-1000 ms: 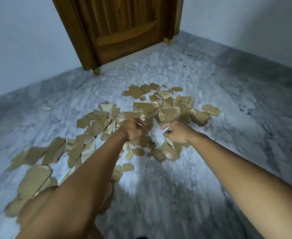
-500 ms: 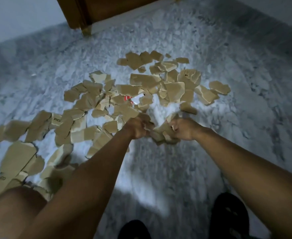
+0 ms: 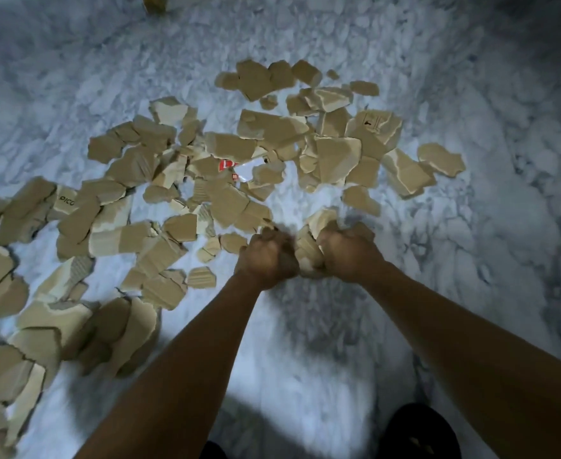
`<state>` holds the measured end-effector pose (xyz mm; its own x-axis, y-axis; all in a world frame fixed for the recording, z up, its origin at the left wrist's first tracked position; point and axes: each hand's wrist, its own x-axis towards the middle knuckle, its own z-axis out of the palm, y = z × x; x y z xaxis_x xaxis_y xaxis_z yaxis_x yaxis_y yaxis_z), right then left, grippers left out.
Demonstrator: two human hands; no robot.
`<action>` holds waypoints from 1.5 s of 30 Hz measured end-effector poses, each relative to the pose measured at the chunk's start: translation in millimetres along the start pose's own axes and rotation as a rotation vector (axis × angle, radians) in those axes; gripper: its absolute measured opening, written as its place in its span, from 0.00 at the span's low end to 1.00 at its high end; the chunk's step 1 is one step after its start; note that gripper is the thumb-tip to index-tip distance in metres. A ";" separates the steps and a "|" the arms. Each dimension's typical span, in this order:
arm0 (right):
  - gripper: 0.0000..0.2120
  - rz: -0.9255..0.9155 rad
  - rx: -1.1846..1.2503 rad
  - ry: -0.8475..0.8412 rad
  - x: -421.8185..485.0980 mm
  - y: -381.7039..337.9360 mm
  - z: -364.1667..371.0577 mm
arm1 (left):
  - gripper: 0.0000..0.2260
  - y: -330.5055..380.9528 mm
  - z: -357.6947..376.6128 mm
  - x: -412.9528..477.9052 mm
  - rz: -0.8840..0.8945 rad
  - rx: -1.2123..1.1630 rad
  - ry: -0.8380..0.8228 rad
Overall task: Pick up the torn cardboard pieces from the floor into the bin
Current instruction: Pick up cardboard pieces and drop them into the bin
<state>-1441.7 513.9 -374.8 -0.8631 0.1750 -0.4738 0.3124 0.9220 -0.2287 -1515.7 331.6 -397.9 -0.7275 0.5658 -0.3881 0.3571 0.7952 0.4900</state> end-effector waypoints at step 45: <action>0.14 0.002 0.280 -0.210 -1.4 -13.1 30.1 | 0.29 -75.5 -15.4 -63.4 -0.095 -0.246 0.056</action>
<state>-1432.6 491.2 -396.7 -0.7709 0.0744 -0.6326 0.4354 0.7864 -0.4381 -1505.6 232.3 -398.2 -0.7848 0.4725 -0.4010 0.1374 0.7636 0.6309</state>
